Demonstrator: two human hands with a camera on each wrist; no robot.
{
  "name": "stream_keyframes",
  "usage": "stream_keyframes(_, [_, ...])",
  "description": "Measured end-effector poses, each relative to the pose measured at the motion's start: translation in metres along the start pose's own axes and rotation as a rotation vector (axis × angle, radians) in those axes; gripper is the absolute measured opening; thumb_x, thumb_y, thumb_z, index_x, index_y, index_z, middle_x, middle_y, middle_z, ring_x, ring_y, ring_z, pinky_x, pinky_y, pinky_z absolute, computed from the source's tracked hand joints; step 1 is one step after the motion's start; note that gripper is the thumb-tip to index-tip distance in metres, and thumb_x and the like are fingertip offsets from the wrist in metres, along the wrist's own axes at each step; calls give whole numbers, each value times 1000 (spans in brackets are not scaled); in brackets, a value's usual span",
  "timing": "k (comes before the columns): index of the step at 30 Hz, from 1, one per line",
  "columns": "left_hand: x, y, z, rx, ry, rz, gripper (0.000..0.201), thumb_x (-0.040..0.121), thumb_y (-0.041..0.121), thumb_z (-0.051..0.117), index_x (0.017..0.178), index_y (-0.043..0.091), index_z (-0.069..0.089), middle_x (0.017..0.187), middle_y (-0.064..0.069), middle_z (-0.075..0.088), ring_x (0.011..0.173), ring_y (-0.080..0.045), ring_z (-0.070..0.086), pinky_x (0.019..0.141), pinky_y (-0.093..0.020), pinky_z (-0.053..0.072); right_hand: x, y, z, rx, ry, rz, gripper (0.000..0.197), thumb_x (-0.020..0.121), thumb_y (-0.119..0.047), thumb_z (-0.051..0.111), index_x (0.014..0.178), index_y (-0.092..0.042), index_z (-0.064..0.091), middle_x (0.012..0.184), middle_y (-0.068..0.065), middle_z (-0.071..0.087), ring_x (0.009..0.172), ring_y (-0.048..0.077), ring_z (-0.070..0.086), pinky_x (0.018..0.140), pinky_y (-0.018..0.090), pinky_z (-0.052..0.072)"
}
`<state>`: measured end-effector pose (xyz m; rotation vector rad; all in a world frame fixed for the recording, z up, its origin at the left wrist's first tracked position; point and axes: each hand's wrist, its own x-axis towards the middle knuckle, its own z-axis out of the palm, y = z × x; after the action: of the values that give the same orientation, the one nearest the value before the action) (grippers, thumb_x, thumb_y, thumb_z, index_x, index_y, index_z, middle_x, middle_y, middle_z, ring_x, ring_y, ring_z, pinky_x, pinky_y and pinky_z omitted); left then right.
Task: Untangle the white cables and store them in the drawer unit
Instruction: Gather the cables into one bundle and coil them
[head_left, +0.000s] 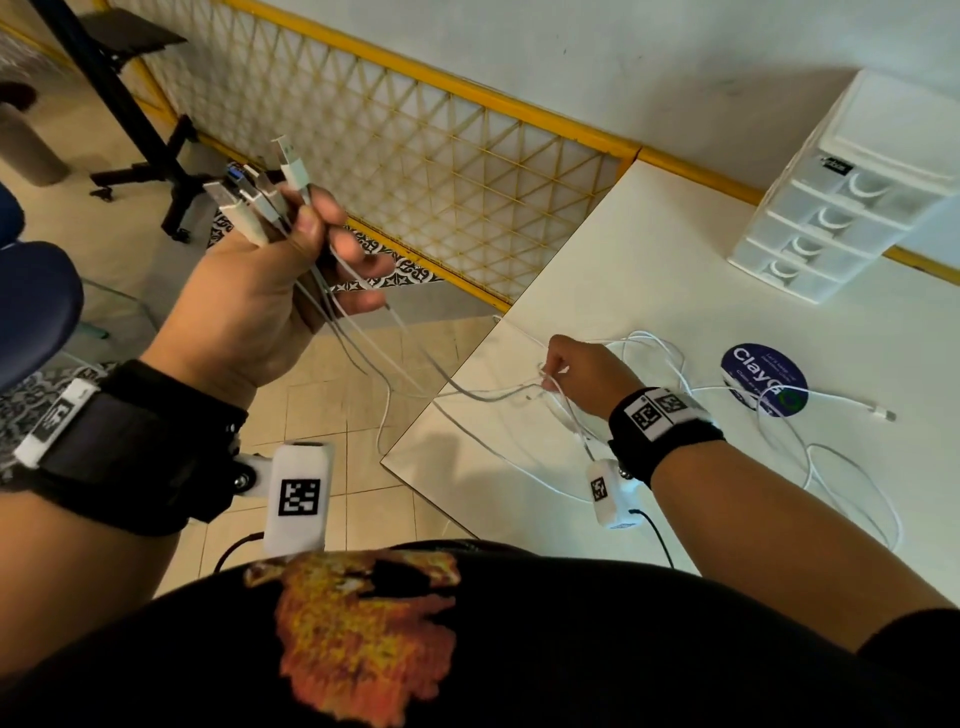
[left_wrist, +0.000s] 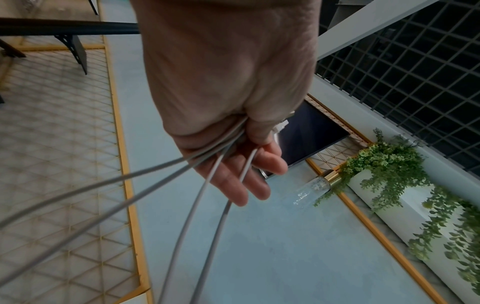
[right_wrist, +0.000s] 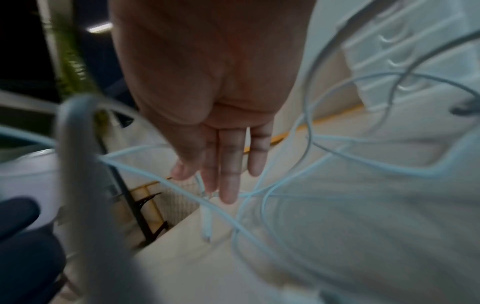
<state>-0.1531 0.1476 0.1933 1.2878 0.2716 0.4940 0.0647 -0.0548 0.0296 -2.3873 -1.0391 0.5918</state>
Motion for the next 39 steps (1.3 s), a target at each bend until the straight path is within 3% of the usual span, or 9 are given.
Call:
stream_keyframes(4, [7, -1, 1, 19, -7, -4, 25, 93, 30, 44, 84, 29, 66, 72, 8, 64, 88, -18, 72, 68, -32, 61, -6, -9, -19, -548, 77, -177, 12, 90, -7, 46, 98, -12, 52, 90, 9, 65, 82, 36, 61, 61, 33, 36])
stream_keyframes(9, [11, -6, 7, 18, -12, -13, 23, 94, 29, 42, 86, 27, 64, 71, 8, 64, 86, -17, 72, 67, -31, 61, -2, -17, -38, -16, 313, -94, 13, 85, -3, 42, 92, -13, 48, 79, 9, 64, 73, 36, 61, 66, 42, 50])
stream_keyframes(14, [17, -2, 11, 23, -19, -3, 24, 92, 31, 44, 83, 29, 66, 71, 9, 64, 86, -17, 72, 66, -31, 60, 8, -28, -23, 340, -11, -35, 57, 91, 0, 43, 142, -24, 34, 108, -9, 65, 96, 17, 67, 90, 39, 52])
stream_keyframes(18, [19, 0, 8, 25, -4, 11, 22, 94, 31, 43, 86, 28, 63, 72, 9, 63, 87, -17, 71, 69, -32, 60, -7, -27, 0, 69, 36, 34, 52, 84, -36, 69, 126, -20, 44, 85, -5, 57, 86, 18, 58, 82, 33, 46])
stream_keyframes(21, [20, 1, 5, 31, 10, 12, 24, 101, 27, 36, 91, 25, 58, 72, 10, 62, 87, -17, 71, 69, -31, 60, -16, -19, 14, 8, -142, 69, 43, 84, -22, 65, 121, -22, 43, 73, -5, 58, 77, 21, 61, 75, 33, 47])
stream_keyframes(24, [19, 0, 4, 47, 24, 14, 25, 103, 25, 35, 92, 24, 57, 72, 10, 62, 88, -17, 70, 68, -31, 60, -15, -15, 7, 391, -114, 142, 18, 88, -8, 51, 102, -20, 53, 67, 4, 66, 56, 21, 60, 60, 28, 49])
stream_keyframes(28, [21, 3, 6, 63, 31, 20, 23, 103, 25, 35, 92, 23, 56, 70, 10, 62, 86, -17, 71, 67, -31, 60, -10, -9, -25, 265, -71, 185, 33, 85, 4, 41, 77, -17, 65, 52, -10, 54, 50, 5, 46, 52, 17, 35])
stream_keyframes(35, [22, 6, 5, 49, 49, 30, 30, 104, 24, 34, 88, 26, 58, 69, 9, 61, 87, -18, 72, 68, -32, 60, -27, -16, -28, 226, -454, 284, 27, 92, -47, 56, 96, -21, 58, 92, 0, 73, 81, 15, 68, 73, 29, 45])
stream_keyframes(39, [24, 4, 1, 58, 37, 26, 29, 103, 25, 35, 88, 27, 60, 70, 9, 63, 89, -19, 72, 67, -30, 60, -40, -25, 11, 275, -431, 176, 5, 89, -12, 55, 91, -12, 59, 69, 4, 72, 64, 10, 66, 63, 24, 42])
